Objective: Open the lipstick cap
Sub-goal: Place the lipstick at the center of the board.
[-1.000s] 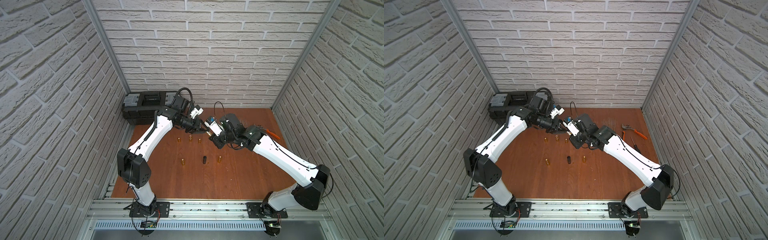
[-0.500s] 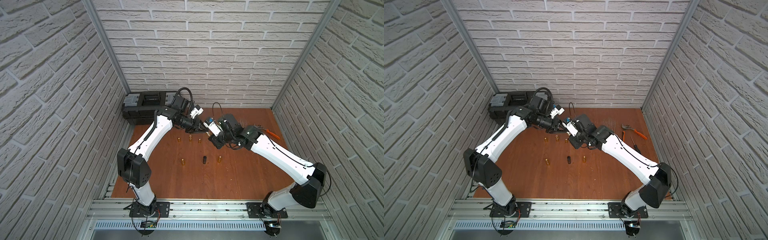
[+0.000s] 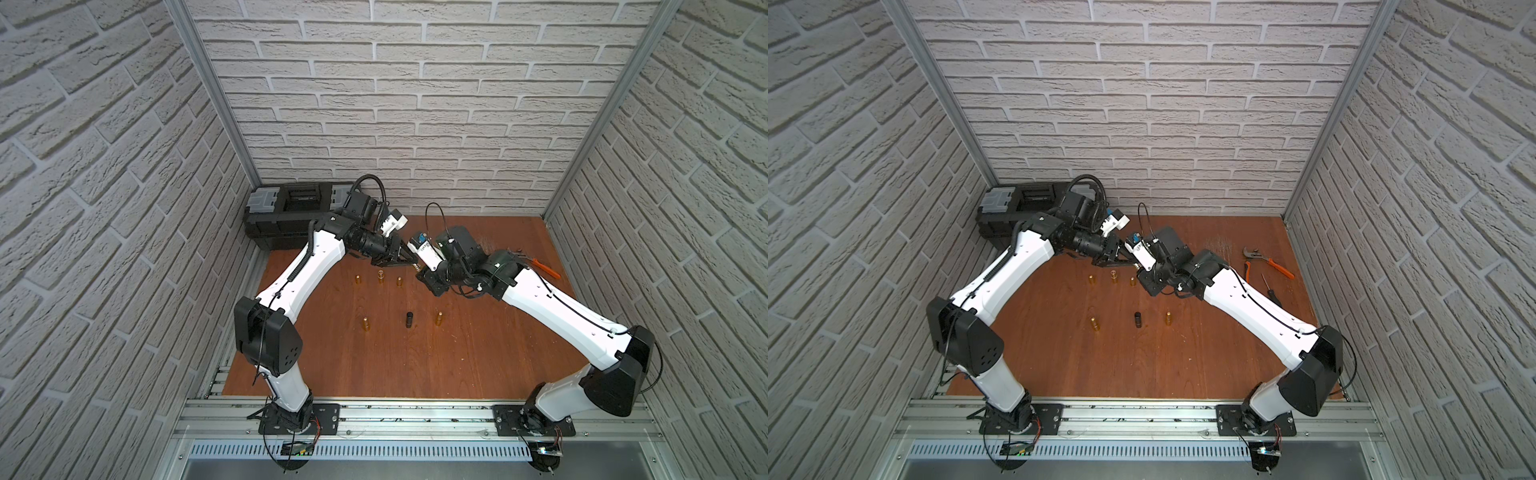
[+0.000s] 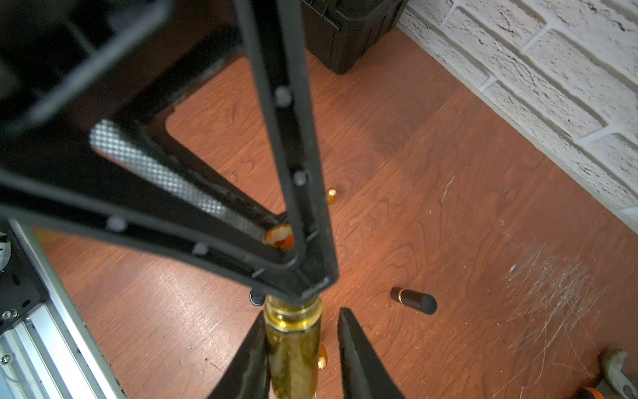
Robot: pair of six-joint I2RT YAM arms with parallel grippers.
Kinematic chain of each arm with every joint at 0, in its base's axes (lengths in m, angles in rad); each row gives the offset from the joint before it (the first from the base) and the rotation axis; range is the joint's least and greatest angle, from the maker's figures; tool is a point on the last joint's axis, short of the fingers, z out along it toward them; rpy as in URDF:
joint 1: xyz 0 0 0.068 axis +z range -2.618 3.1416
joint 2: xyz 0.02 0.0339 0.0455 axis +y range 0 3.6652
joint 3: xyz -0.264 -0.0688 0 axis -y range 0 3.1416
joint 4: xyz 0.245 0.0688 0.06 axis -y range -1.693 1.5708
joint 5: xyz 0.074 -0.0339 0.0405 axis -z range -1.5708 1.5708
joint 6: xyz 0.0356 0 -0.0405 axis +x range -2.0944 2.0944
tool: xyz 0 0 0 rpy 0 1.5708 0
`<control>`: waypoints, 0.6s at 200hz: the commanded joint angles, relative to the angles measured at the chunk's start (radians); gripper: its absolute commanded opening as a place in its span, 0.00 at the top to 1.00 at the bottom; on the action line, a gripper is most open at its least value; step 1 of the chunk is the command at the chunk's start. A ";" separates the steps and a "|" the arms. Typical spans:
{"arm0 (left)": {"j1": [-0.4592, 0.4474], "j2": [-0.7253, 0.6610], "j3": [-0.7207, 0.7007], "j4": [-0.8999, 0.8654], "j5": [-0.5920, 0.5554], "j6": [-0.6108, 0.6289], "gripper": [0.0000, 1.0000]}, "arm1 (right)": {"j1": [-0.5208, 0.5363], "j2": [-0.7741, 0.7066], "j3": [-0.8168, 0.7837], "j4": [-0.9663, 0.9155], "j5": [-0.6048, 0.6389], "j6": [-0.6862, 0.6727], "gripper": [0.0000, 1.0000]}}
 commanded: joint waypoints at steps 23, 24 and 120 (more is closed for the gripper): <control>0.010 0.005 0.042 -0.021 -0.027 0.011 0.83 | 0.004 -0.036 0.032 0.020 0.037 -0.006 0.65; 0.010 0.006 0.042 -0.022 -0.032 0.011 0.83 | 0.004 -0.037 0.031 0.019 0.038 -0.006 0.65; -0.059 0.140 0.052 0.127 -0.668 0.071 0.83 | 0.004 -0.227 -0.038 -0.066 0.210 0.011 0.65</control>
